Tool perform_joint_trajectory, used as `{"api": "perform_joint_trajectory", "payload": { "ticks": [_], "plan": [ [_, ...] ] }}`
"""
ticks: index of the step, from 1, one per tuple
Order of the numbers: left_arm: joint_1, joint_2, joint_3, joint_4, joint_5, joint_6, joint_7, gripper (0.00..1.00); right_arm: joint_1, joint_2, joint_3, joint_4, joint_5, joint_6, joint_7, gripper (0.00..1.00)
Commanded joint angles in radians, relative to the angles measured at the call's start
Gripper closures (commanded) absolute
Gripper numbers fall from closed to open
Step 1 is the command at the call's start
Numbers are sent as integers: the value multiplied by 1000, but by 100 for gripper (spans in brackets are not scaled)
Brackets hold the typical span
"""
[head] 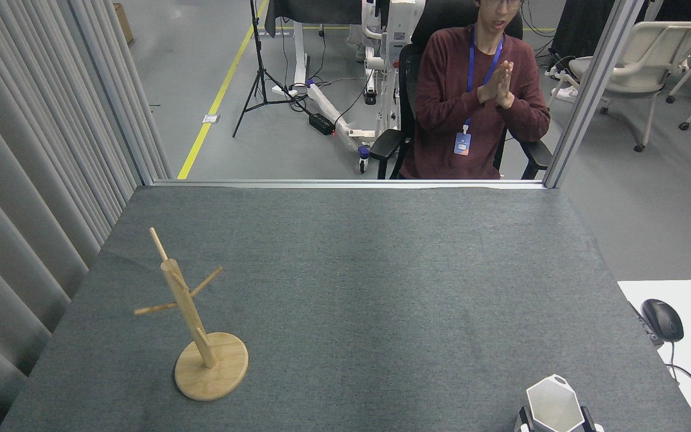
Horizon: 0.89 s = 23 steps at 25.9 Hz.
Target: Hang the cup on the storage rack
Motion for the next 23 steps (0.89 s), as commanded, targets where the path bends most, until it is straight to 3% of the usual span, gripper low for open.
{"api": "perform_joint_trajectory", "payload": {
  "ticks": [1,4,9,23],
  "plan": [
    [0,0,0,2,0,0,0,1,-7,2,11,5,15,-2,-7,26],
    [0,0,0,2,0,-2,0,0,-7,1,20,5,15,-1,-9,35],
    [0,-2,-23,-9,-8,0,0,1,-4,4,20,-1,9,-7,-10,35],
    [-2,-2,-81,-35,-26,-5,-2,1,9,9,9,-156,1,-16,-9,35]
  ]
}}
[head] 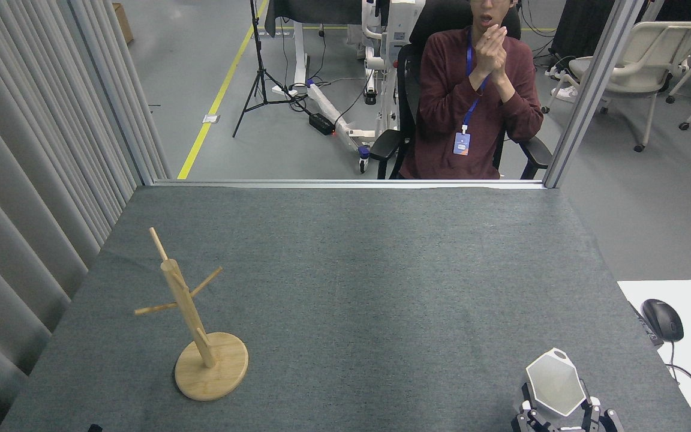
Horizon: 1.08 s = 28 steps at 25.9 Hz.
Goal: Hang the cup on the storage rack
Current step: 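Close the right gripper around the white hexagonal cup, then carry the cup with the right gripper toward the middle, near the robot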
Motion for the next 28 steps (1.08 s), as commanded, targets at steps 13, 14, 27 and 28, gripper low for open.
{"api": "perform_joint_trajectory", "payload": {
  "ticks": [13,14,27,28],
  "plan": [
    [-157,-31,-504,32,-376,-26,-11,1,-3,150,270,-175,111,16,6,35],
    [-170,-40,-518,47,-390,-26,-13,1,-9,153,313,-178,119,34,6,35],
    [-186,-61,-511,87,-427,-22,-13,1,18,136,610,-175,219,133,3,34],
    [-187,-63,-510,87,-427,-22,-13,1,26,133,612,-175,234,128,3,34]
  ]
}}
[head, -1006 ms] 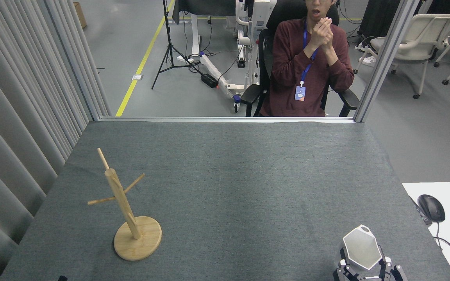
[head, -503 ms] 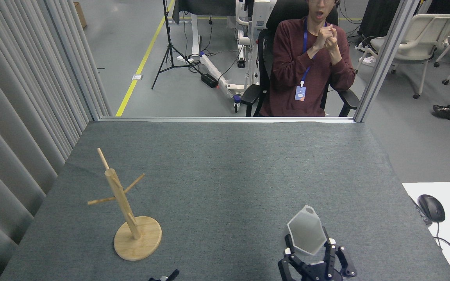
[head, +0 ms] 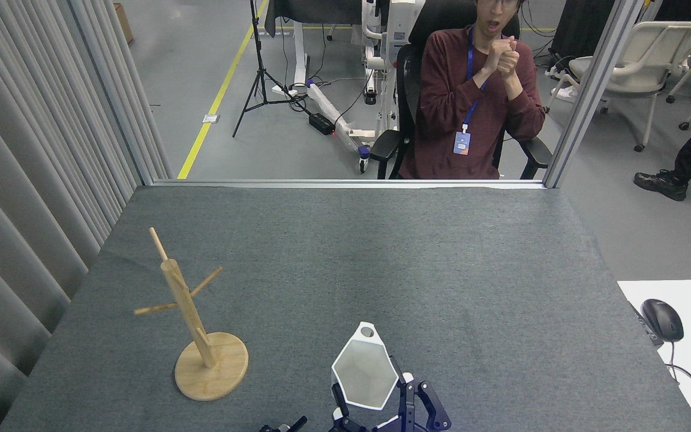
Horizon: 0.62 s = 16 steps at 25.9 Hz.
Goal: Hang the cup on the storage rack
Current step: 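Carry the cup with the right gripper toward the middle, near the robot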
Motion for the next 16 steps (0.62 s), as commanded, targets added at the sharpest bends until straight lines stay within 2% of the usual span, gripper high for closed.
{"api": "perform_joint_trajectory", "payload": {
  "ticks": [1,6,16],
  "plan": [
    [0,-2,4,-3,-1,2,0,1,25,-14,20,7,45,-8,-2,34],
    [-3,-2,5,-3,-1,4,0,1,61,-38,34,8,56,-8,-5,34],
    [-7,-2,5,-17,1,2,0,1,55,-28,66,71,70,3,-6,34]
  ]
}}
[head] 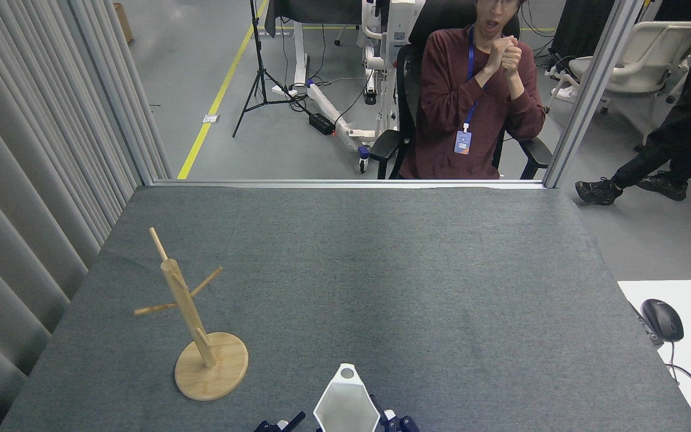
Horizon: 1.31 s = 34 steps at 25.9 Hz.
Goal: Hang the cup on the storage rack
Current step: 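Carry the cup with the right gripper toward the middle, near the robot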
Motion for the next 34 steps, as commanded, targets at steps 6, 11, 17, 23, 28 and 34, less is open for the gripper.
{"api": "perform_joint_trajectory", "payload": {
  "ticks": [6,11,17,23,28,34],
  "plan": [
    [-2,0,0,-15,0,-3,0,1,-1,4,65,29,42,1,1,34],
    [-1,0,0,-28,0,-4,0,1,-3,6,78,38,54,2,1,34],
    [-2,0,-2,-39,0,-4,0,1,-3,6,91,44,62,1,1,34],
    [-2,0,-2,-41,0,-4,0,1,-3,7,109,44,74,2,1,34],
    [-1,0,-5,-41,0,-4,0,1,-3,9,114,43,80,2,1,34],
    [-1,0,-5,-41,0,-4,0,1,-6,10,118,40,80,2,1,34]
  ]
}}
